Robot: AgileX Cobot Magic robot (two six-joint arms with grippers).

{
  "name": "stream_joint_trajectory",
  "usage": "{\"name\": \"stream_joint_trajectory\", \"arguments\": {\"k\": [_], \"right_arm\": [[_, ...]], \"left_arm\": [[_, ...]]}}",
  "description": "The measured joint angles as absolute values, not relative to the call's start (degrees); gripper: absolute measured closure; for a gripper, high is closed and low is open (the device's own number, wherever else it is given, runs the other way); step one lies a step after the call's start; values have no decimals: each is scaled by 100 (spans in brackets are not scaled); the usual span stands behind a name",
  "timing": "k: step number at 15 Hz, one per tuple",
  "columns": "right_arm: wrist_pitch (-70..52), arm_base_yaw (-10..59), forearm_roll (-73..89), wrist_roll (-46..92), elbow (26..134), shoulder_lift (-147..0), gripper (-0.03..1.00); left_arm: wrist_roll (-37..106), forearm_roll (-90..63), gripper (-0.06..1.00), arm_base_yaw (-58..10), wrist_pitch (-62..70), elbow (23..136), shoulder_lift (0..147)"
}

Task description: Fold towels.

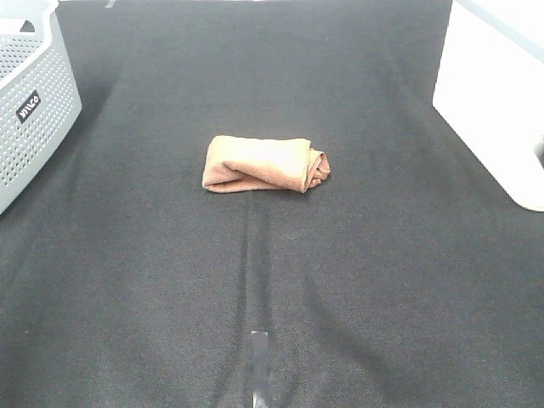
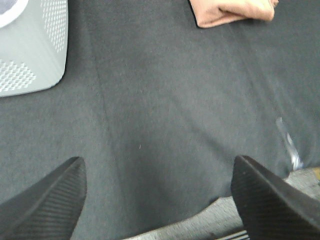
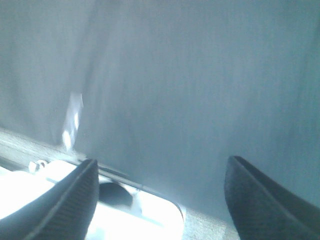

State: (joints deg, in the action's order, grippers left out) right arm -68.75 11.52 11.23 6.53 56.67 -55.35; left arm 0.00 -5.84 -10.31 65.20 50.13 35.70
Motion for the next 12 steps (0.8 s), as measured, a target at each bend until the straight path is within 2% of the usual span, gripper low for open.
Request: {"name": "stream_joint_trajectory", "arguments": {"k": [3,6,12], "right_arm": [[-6784,1152,1054,653,4412,-3942,29],[-6732,1152,659,653,3644,-2733,29],[-6171,1152,481,779,2928,-1100,29]], "left_arm": [[57,-590,19,-1031,6566,3919,1891],[504,-647,19,-1031,6583,3329,951],[957,-779,19,-1031,6056,2911,693]]}}
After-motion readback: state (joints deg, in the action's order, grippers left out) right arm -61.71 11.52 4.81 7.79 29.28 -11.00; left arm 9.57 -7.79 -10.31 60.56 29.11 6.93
